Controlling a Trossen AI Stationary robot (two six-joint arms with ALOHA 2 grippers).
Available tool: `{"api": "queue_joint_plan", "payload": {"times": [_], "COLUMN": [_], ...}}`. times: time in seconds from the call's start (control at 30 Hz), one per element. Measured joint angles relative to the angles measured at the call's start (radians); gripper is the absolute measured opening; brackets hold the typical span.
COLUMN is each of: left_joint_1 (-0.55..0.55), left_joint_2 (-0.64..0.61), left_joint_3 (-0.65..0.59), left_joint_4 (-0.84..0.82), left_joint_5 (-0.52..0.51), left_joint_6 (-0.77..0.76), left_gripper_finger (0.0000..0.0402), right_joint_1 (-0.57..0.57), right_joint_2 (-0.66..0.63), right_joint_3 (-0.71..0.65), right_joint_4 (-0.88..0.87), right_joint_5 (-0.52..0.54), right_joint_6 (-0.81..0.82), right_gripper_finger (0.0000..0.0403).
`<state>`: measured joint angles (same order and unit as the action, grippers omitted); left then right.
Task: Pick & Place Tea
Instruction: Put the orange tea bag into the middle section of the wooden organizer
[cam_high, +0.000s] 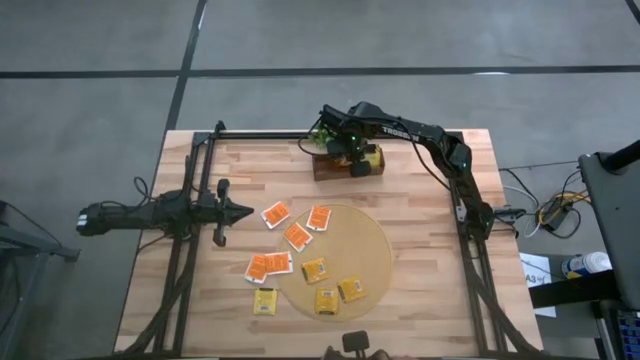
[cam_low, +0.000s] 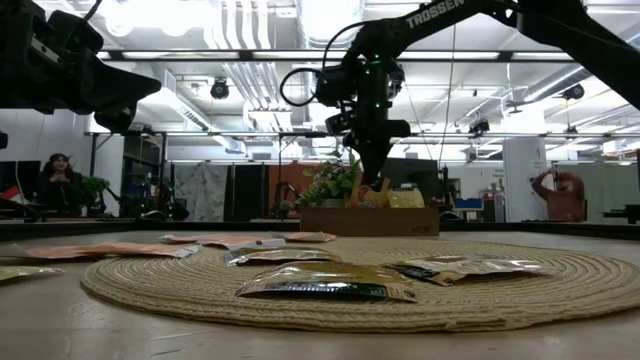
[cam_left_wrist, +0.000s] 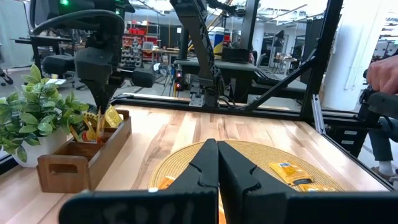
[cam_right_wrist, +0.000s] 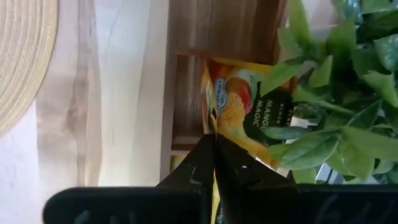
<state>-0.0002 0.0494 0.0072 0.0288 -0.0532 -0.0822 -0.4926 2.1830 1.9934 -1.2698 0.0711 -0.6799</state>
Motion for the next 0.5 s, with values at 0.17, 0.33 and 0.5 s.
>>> {"api": "queue_joint_plan", "payload": {"times": [0.17,0.33,0.5], "left_joint_1": [0.0,0.0,0.0], "left_joint_2": [0.0,0.0,0.0], "left_joint_3": [0.0,0.0,0.0], "left_joint_4": [0.0,0.0,0.0], "left_joint_5": [0.0,0.0,0.0], "left_joint_6": [0.0,0.0,0.0], "left_gripper_finger": [0.0,0.0,0.0], "right_joint_1": [0.001,0.001,0.001], "right_joint_2": [0.0,0.0,0.0], "right_joint_3": [0.0,-0.001,-0.001], "right_joint_4": [0.005,0.013,0.03], "right_joint_5": [0.0,0.0,0.0], "right_joint_6": [0.035,0.071,0.079], "right_gripper_finger": [0.0008,0.0025,0.0071]}}
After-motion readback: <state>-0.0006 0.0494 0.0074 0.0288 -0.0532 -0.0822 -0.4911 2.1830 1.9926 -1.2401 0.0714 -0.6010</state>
